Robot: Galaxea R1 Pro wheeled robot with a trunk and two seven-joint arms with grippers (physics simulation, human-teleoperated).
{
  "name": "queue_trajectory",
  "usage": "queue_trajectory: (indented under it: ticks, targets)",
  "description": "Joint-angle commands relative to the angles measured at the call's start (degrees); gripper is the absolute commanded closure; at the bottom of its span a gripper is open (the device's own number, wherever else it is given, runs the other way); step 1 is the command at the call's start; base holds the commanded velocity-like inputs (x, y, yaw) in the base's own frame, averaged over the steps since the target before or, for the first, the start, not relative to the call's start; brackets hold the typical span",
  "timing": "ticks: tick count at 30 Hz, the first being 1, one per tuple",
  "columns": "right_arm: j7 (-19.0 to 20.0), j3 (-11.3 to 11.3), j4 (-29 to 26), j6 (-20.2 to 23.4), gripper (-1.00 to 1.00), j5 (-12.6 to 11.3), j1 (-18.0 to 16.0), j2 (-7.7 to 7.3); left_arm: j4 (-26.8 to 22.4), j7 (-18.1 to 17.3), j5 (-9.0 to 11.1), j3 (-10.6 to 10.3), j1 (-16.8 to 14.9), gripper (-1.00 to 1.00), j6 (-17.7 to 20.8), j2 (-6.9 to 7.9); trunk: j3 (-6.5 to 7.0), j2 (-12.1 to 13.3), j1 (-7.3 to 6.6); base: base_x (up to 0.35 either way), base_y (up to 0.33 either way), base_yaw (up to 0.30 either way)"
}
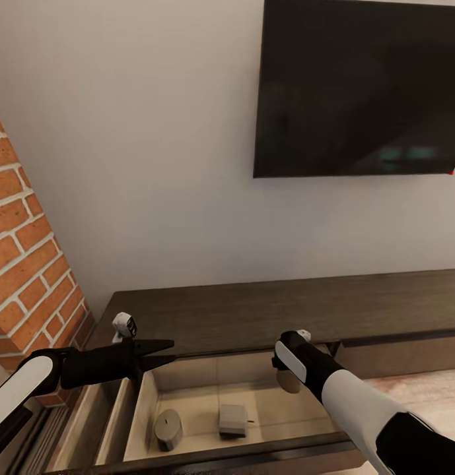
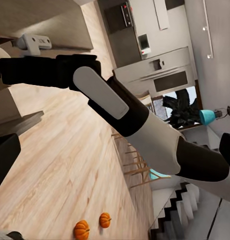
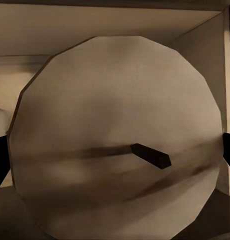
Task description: Place each of the two pumpkins and all three candles from the living room inside a cabinet in the living room (use any cabinet), then make sure every cabinet is closed, and position the cauldron so it is next to a table in the living room.
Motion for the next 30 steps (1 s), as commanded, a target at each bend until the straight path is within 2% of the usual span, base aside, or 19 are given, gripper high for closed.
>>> queue_trajectory:
  ticks: [1, 4, 8, 12, 30]
  targets:
    - [-0.5, 0.4, -0.1, -0.1, 1.0, -0.7, -0.1, -0.06, 0.0, -0.5, -0.3, -0.1, -0.1, -1.0, 0.0, 0.05, -0.24, -0.4, 0.22, 0.0, 0.0, 0.0]
    - [-0.5, 0.7, 0.0, -1.6, 1.0, -0.6, -0.1, -0.11, 0.0, -0.5, -0.3, -0.1, -0.1, -1.0, 0.0, 0.04, -0.78, -1.6, 0.88, 0.0, 0.0, 0.0]
    - [-0.2, 2.9, 0.1, -2.4, 1.0, -0.6, -0.1, -0.12, 0.0, -0.5, -0.3, -0.1, -0.1, -1.0, 0.0, 0.04, -1.49, -3.2, 1.76, 0.0, 0.0, 0.0]
    - [0.7, 3.8, 0.1, -3.3, 1.0, -0.7, -0.1, -0.12, 0.0, -0.5, -0.3, -0.1, -0.1, -1.0, 0.0, 0.05, -2.21, -4.9, 2.63, 0.0, 0.0, 0.0]
    - [1.0, 4.0, 0.2, -3.9, 1.0, -0.7, -0.1, -0.12, 0.0, -0.5, -0.3, -0.1, -0.1, -1.0, 0.0, 0.04, -5.44, -12.1, 6.59, 0.0, 0.0, 0.0]
